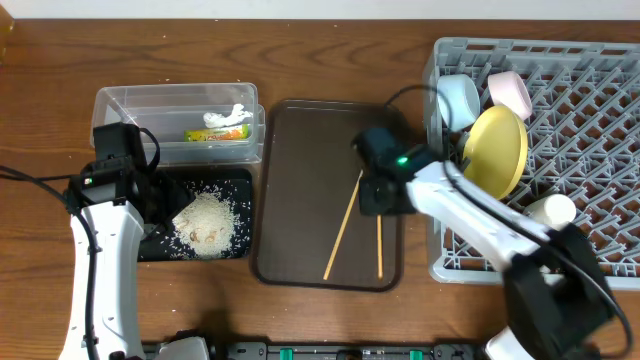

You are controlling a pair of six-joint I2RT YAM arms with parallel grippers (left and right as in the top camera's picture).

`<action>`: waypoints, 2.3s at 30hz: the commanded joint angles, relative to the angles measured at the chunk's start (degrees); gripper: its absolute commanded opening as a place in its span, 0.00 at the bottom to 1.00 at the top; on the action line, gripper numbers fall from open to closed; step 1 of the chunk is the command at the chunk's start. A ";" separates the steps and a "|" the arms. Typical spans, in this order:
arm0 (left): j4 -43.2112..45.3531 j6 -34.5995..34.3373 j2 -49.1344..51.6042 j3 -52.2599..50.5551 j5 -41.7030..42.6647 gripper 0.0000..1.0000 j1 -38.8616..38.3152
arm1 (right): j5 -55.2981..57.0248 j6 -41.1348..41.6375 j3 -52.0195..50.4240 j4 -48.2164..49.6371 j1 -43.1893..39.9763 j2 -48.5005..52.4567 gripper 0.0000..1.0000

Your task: Sort waste into correct bins and load items into the dishwasher rack

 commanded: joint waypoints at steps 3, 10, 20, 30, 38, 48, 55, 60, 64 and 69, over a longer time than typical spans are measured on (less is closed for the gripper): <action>-0.28 -0.04 -0.22 0.07 -0.31 0.71 0.26 | 0.22 -11.32 5.33 -2.80 -4.04 -6.75 0.01; -0.28 -0.04 -0.22 0.07 -0.31 0.71 0.26 | 0.44 -17.46 6.56 -7.06 -12.87 -10.38 0.01; -0.28 -0.04 -0.22 0.07 -0.31 0.71 0.26 | 0.44 -21.55 6.47 -11.19 -22.47 -8.96 0.01; -0.26 -0.07 -0.22 0.07 -0.31 0.71 0.26 | -2.01 -22.36 6.47 -10.84 -23.47 -7.08 0.03; -0.28 -0.07 -0.22 0.07 -0.31 0.71 0.26 | -4.55 -21.33 6.47 -5.07 -19.39 -7.08 0.27; -0.26 -0.07 -0.22 0.07 -0.31 0.71 0.26 | -4.33 -15.65 6.47 2.16 -9.51 -5.29 0.49; -0.28 -0.07 -0.22 0.07 -0.28 0.71 0.26 | -2.67 -9.99 6.49 11.08 -4.33 2.21 0.52; -0.31 -0.07 -0.22 0.07 -0.28 0.71 0.26 | 2.36 -6.12 6.49 14.91 -2.91 8.72 0.54; -0.28 -0.07 -0.22 0.07 -0.28 0.72 0.26 | 2.34 -4.00 6.49 16.55 -2.91 13.05 0.52; -0.28 -0.07 -0.22 0.07 -0.31 0.71 0.26 | 2.34 -2.95 6.49 17.99 -2.58 16.00 0.52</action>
